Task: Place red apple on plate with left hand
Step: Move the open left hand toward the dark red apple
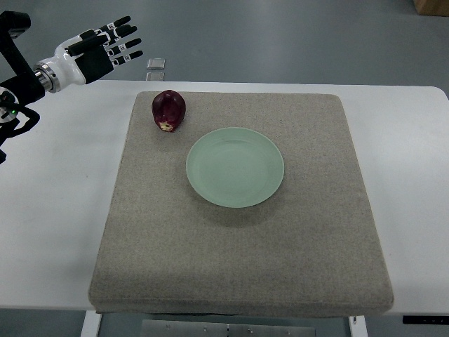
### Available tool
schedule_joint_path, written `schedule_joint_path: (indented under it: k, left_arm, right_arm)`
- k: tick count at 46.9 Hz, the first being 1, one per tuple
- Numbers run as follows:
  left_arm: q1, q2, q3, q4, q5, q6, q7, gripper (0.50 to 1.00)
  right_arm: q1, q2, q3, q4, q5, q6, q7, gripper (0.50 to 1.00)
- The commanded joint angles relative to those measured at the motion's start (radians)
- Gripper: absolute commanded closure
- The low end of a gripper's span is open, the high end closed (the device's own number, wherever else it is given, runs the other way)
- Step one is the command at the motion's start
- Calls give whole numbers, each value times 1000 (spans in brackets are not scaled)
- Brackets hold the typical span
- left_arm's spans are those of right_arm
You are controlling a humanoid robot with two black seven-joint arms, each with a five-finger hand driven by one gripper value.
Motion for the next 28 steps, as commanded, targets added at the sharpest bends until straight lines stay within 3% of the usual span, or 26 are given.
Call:
schedule_joint_path:
  k: [1, 28]
  left_arm:
    - [0, 0, 2, 0, 0, 0, -2, 500]
    - [0, 40, 2, -20, 8, -37, -21, 500]
  right_arm:
    - [0, 0, 0, 0, 0, 0, 0, 536]
    - [0, 0, 0, -2, 0, 0, 0, 536]
